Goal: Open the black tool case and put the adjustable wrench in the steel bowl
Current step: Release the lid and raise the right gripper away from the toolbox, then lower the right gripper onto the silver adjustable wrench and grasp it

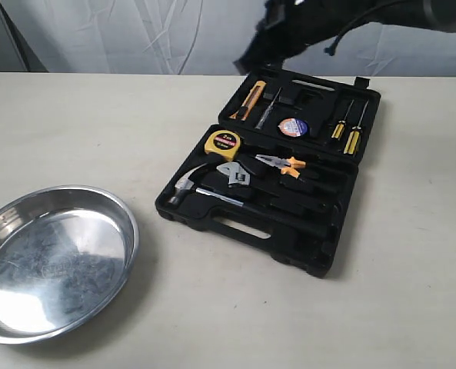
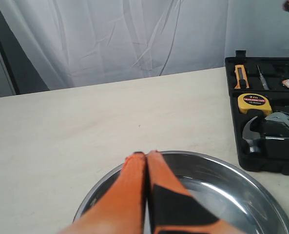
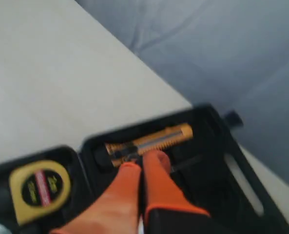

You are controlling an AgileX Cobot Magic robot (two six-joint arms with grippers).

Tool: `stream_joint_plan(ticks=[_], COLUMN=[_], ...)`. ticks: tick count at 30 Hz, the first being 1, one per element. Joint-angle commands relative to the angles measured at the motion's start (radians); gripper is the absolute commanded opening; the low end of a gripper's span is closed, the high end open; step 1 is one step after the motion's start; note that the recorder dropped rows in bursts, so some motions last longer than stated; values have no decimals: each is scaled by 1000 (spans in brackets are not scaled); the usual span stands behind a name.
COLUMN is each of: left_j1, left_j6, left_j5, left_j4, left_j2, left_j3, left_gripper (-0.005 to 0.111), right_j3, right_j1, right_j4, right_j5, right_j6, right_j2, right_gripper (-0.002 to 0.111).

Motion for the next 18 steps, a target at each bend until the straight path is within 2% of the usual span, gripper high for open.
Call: stream_joint_plan(ticks=[1, 5, 8, 12, 18], left_j1=[-5, -5, -5, -5, -5], left_j6=[0, 0, 0, 0, 0], left_j5=[-5, -5, -5, -4, -5], left_j4=[0, 0, 0, 0, 0], left_j2=[-7, -7, -7, -7, -7], left_j3=[5, 5, 5, 5, 5], left_gripper=[0, 0, 0, 0, 0], right_j3=[-3, -3, -3, 4, 4], right_j1=[-73, -76, -64, -35, 57], right_j4=[-320, -314, -165, 125, 392], right_j5=[291, 619, 806, 834, 834], right_j6=[373, 382, 305, 114, -199], right_j2=[0, 0, 0, 0, 6], right_gripper=[0, 0, 0, 0, 0])
